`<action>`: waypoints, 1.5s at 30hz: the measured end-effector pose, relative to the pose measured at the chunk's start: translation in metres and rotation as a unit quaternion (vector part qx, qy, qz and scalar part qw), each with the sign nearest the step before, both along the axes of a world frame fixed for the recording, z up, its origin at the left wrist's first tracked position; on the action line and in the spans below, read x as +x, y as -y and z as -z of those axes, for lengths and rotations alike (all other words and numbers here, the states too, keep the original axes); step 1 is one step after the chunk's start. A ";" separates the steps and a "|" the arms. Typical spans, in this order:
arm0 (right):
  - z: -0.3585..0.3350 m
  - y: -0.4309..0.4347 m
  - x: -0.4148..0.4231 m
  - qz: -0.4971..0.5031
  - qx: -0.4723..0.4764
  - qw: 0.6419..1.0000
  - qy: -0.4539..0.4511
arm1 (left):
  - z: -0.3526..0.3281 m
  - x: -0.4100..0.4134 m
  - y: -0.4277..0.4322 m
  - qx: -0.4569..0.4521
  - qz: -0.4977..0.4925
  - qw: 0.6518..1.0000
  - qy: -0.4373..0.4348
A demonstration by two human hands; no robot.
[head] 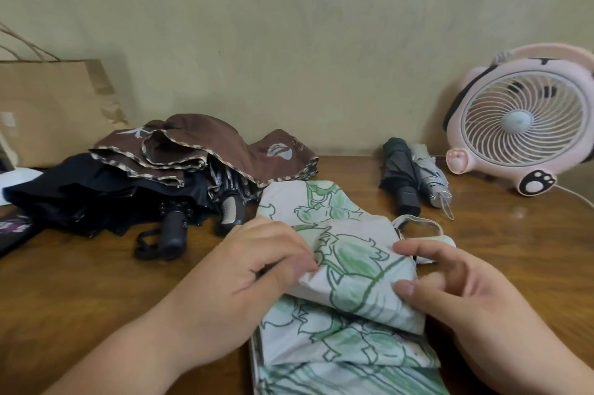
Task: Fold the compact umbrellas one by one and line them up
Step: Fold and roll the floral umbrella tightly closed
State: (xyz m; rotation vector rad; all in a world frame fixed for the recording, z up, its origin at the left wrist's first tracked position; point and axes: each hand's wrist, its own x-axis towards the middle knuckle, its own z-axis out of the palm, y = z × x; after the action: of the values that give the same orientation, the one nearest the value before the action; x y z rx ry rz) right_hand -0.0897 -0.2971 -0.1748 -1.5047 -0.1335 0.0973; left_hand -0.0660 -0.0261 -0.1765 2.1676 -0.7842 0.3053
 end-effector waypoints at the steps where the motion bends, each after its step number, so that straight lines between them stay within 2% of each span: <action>1: 0.000 -0.001 0.000 -0.010 -0.013 1.000 0.002 | 0.002 0.001 0.000 -0.011 -0.009 1.000 0.002; 5: 0.001 0.003 0.001 -0.036 -0.018 0.999 0.015 | 0.002 0.004 -0.004 -0.136 -0.015 0.990 -0.035; 9: 0.008 0.005 0.002 -0.039 -0.048 0.998 0.018 | -0.003 0.000 -0.010 -0.246 0.066 0.963 -0.091; 13: 0.006 0.000 0.002 -0.023 -0.051 0.998 0.021 | -0.007 -0.002 -0.010 -0.251 0.099 0.954 -0.132; 17: 0.008 0.004 0.003 -0.022 -0.077 0.997 0.022 | -0.008 0.000 -0.008 -0.223 0.017 0.965 -0.135; 20: 0.010 0.004 0.002 -0.015 -0.073 0.997 0.026 | -0.008 0.000 -0.003 -0.293 0.003 0.933 -0.210; 22: 0.011 0.003 0.002 -0.006 -0.078 0.997 0.027 | -0.008 0.001 -0.003 -0.349 -0.012 0.911 -0.221; 26: 0.010 0.001 0.000 -0.005 -0.068 0.998 0.016 | -0.010 -0.001 -0.001 -0.435 0.064 0.849 -0.294; 28: 0.012 0.001 0.000 0.000 -0.058 0.998 0.013 | -0.009 -0.005 0.001 -0.403 0.102 0.856 -0.308; 32: 0.016 0.002 0.002 0.019 -0.063 0.998 0.020 | -0.005 -0.005 -0.001 -0.268 0.095 0.931 -0.226; 34: 0.015 0.001 0.002 0.017 -0.065 0.998 0.017 | -0.004 -0.003 -0.001 -0.226 0.071 0.950 -0.203; 41: 0.017 0.006 0.002 0.016 -0.076 0.996 0.040 | -0.006 0.001 -0.015 -0.205 0.076 0.950 -0.223; 45: 0.016 0.008 0.003 0.000 -0.115 0.993 0.041 | -0.009 0.000 -0.019 -0.151 0.100 0.955 -0.235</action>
State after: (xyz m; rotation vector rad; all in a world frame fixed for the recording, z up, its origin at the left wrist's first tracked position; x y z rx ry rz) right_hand -0.0864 -0.3052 -0.1912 -1.7395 -0.1936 0.0530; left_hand -0.0659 -0.0067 -0.1680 1.7537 -0.6281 -0.1835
